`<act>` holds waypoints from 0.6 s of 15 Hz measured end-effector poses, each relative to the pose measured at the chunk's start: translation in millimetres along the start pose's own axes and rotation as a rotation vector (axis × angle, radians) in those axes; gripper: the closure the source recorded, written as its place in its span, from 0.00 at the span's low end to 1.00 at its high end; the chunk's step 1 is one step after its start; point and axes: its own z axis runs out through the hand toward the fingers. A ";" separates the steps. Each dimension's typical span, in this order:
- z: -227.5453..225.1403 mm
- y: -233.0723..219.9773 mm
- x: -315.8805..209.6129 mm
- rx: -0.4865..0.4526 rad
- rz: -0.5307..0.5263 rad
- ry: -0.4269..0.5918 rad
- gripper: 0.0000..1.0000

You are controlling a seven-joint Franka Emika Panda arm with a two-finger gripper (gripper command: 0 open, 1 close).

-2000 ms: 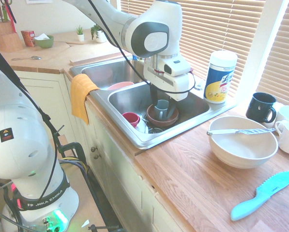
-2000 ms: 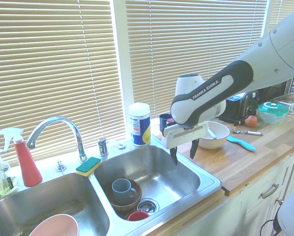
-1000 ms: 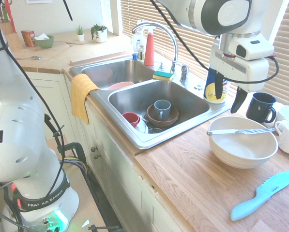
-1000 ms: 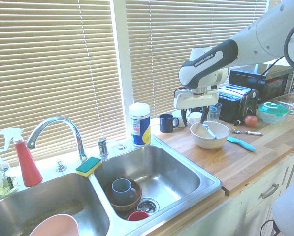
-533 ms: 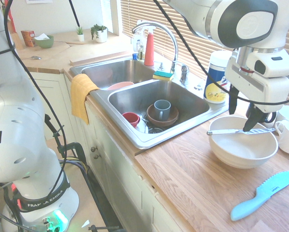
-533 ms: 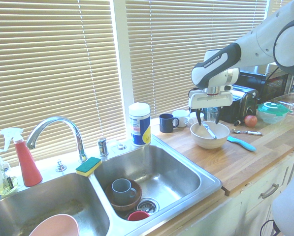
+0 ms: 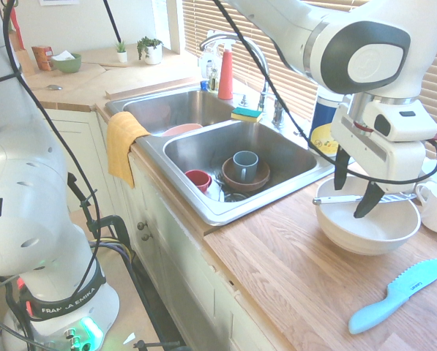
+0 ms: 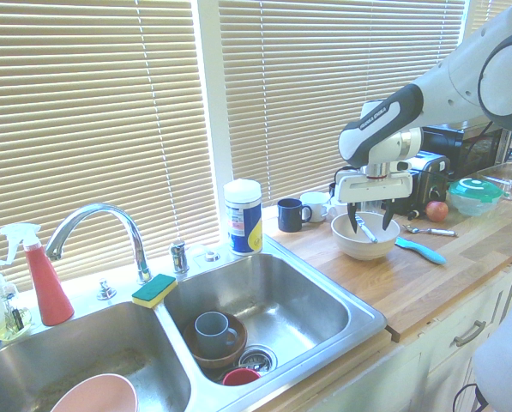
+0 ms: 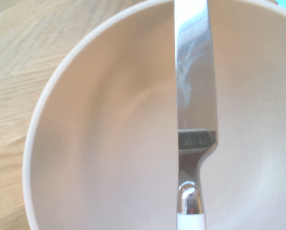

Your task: Put the knife into the sink

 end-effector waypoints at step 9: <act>11.0 -1.1 -10.0 -0.003 -0.015 -0.003 1.00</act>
